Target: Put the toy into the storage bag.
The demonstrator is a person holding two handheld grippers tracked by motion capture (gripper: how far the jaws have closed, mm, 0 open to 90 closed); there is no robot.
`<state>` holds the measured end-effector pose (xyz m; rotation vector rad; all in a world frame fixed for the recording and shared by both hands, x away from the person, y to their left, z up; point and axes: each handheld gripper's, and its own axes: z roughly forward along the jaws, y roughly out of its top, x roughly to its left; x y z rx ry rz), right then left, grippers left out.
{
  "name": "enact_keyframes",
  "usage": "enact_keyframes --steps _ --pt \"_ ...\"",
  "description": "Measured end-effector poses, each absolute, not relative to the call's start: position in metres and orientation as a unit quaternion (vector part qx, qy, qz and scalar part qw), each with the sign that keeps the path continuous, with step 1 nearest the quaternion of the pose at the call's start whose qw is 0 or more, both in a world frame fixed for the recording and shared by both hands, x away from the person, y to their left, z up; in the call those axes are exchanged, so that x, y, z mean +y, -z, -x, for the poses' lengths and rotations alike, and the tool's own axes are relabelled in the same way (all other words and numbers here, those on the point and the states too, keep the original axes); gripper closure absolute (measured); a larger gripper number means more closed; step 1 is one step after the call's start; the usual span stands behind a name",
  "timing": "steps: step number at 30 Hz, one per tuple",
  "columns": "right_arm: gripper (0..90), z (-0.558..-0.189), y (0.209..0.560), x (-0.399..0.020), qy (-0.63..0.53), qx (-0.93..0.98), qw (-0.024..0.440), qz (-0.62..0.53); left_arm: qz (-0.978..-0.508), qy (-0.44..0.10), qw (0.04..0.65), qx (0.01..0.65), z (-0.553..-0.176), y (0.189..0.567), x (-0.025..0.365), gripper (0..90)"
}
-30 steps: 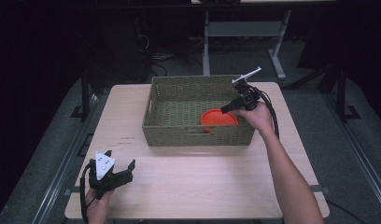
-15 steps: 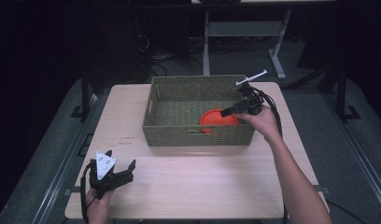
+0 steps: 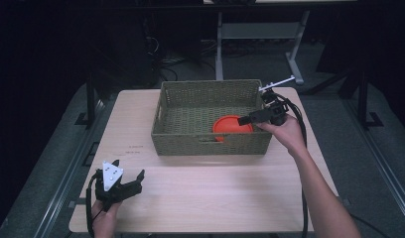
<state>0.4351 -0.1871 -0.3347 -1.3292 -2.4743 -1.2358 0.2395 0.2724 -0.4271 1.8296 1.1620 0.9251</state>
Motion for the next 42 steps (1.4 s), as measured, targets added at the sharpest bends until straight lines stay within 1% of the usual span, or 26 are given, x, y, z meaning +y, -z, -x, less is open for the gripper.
enact_keyframes --steps 9,17,26,42 --pt "24.3 -0.412 0.327 -0.192 0.419 -0.807 0.037 0.413 -0.718 -0.363 0.382 0.454 -0.239 0.427 0.272 12.7" --pt "24.3 -0.389 0.328 -0.195 0.425 -0.814 0.036 0.395 -0.718 -0.364 0.382 0.454 -0.239 0.427 0.271 12.7" --pt "24.0 -0.371 0.326 -0.196 0.430 -0.817 0.037 0.383 -0.718 -0.365 0.383 0.453 -0.239 0.427 0.270 12.7" --pt "24.1 -0.337 0.346 -0.203 0.442 -0.817 0.041 0.369 -0.720 -0.365 0.381 0.451 -0.238 0.427 0.270 12.7"
